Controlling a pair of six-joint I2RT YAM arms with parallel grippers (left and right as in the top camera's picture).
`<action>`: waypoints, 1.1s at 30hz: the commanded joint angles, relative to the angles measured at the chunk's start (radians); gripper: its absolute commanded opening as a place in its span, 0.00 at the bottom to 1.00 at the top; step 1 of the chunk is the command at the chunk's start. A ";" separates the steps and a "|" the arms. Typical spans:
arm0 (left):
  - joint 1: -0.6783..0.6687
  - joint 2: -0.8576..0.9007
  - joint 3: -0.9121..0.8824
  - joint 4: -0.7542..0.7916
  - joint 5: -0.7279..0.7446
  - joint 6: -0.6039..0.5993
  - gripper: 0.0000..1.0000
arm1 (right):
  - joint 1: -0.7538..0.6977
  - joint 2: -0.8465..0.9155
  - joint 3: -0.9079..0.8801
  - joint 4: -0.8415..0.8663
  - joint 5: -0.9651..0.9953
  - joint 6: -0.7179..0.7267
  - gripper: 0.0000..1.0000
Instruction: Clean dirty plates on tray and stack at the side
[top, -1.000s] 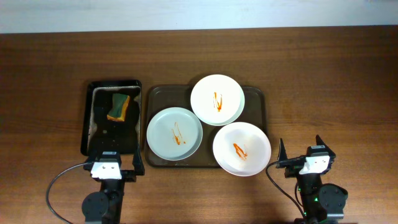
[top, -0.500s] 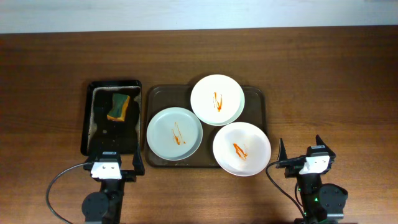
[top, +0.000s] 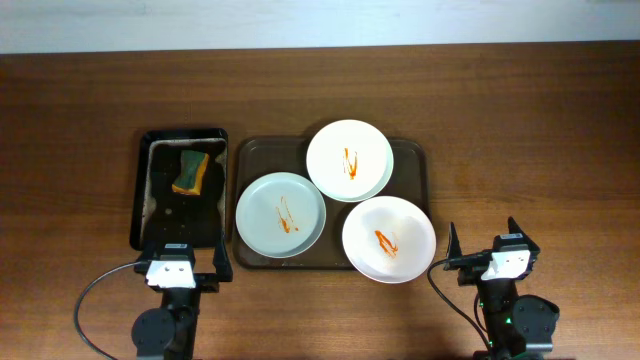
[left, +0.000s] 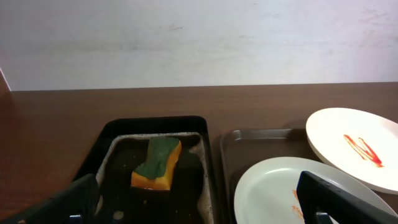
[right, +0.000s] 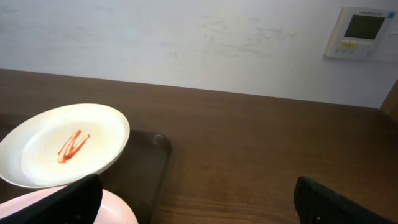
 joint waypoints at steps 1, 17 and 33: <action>-0.003 -0.008 -0.002 -0.008 -0.015 0.001 1.00 | -0.003 -0.004 -0.005 -0.005 -0.006 -0.006 0.98; -0.003 -0.008 -0.002 -0.004 -0.018 0.001 1.00 | -0.003 -0.004 -0.005 -0.005 -0.006 -0.006 0.98; -0.003 0.036 0.087 -0.101 -0.019 0.001 1.00 | -0.003 -0.003 0.022 -0.014 0.006 0.047 0.98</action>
